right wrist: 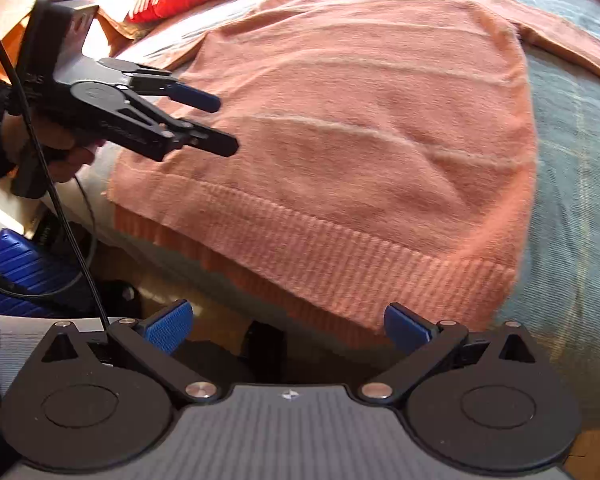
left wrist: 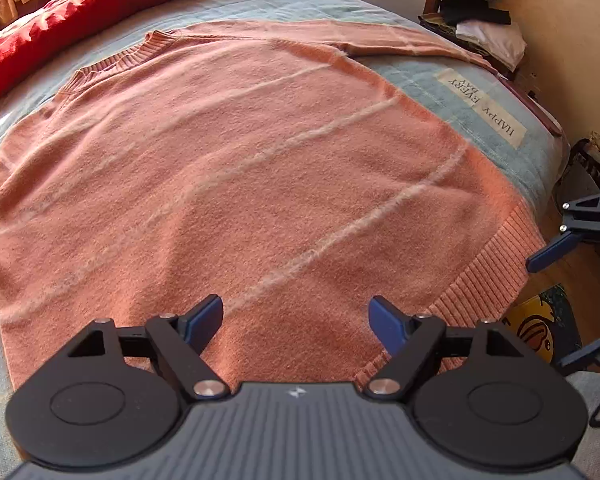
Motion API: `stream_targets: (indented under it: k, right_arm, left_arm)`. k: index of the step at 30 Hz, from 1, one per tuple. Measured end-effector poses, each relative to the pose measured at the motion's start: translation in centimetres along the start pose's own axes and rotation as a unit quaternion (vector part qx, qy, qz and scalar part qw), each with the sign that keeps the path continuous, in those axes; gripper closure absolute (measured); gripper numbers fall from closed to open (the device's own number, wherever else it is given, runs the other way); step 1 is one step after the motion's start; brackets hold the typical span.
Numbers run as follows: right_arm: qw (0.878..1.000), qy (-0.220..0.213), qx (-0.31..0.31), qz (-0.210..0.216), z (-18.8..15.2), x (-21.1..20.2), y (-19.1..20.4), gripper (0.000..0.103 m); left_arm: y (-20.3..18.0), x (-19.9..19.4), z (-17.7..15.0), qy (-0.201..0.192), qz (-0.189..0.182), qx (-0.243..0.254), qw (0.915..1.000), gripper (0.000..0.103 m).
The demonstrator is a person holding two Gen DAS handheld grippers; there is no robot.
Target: Fold clothes
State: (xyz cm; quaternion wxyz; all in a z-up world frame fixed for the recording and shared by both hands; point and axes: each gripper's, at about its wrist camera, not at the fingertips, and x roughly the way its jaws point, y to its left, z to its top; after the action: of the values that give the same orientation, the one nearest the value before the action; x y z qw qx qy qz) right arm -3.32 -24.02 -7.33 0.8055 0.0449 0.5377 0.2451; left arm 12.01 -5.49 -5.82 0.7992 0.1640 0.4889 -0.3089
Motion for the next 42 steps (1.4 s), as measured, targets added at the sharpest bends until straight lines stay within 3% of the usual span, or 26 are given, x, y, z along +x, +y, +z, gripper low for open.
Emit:
stream_targets:
  k: [3,5,8,11,18,24,27,29,32,35,39,42]
  right_arm:
    - [0.995,-0.017,0.051,-0.080,-0.4,-0.5,-3.1,0.000]
    - [0.990,-0.038,0.106,-0.083,-1.0,-2.1,-5.2,0.000]
    - [0.988,-0.042,0.144,-0.039,-1.9,-2.3,-6.6,0.000]
    - [0.988,-0.052,0.141,0.021,-1.5,-1.1,-6.4,0.000]
    - [0.988,0.029,0.117,0.098,-2.0,-0.8,-5.1,0.000]
    - [0.979,0.092,0.091,0.155,-2.2,-0.5,-3.8,0.000]
    - [0.995,0.050,0.021,0.085,-0.2,-0.2,-2.8,0.000]
    - [0.999,0.022,-0.025,0.037,1.2,0.1,-2.0,0.000]
    - [0.995,-0.021,-0.095,-0.034,3.2,0.4,-1.0,0.000]
    - [0.980,-0.061,-0.163,-0.099,5.1,1.0,0.1,0.000]
    - [0.978,-0.017,-0.188,-0.092,5.1,5.0,0.6,0.000]
    - [0.979,-0.013,-0.181,-0.098,4.7,5.6,0.7,0.000]
  left_arm:
    - [-0.5,0.3,0.6,0.000,-0.004,0.011,0.9999,0.024]
    - [-0.8,0.4,0.8,0.001,-0.009,0.016,0.9998,0.024]
    - [-1.3,1.0,1.1,0.004,-0.014,0.019,0.9997,0.024]
    - [-1.6,1.6,1.4,0.008,-0.019,0.019,0.9996,0.024]
    - [-1.6,0.9,1.5,0.012,-0.011,0.034,0.9993,0.024]
    - [-0.3,0.3,0.2,0.015,0.008,0.003,0.9998,0.024]
    - [-0.1,-0.7,-0.9,0.010,0.030,-0.001,0.9995,0.024]
    - [-0.1,-1.4,-1.9,0.005,0.053,0.012,0.9985,0.024]
    - [-0.9,-2.0,-3.7,0.003,0.074,0.065,0.9951,0.024]
    - [-1.7,-2.0,-5.5,-0.002,0.082,0.109,0.9906,0.024]
    - [-1.1,-2.0,-8.7,0.046,0.062,0.041,0.9962,0.024]
    - [-0.7,-3.1,-11.2,0.072,0.060,-0.003,0.9956,0.024]
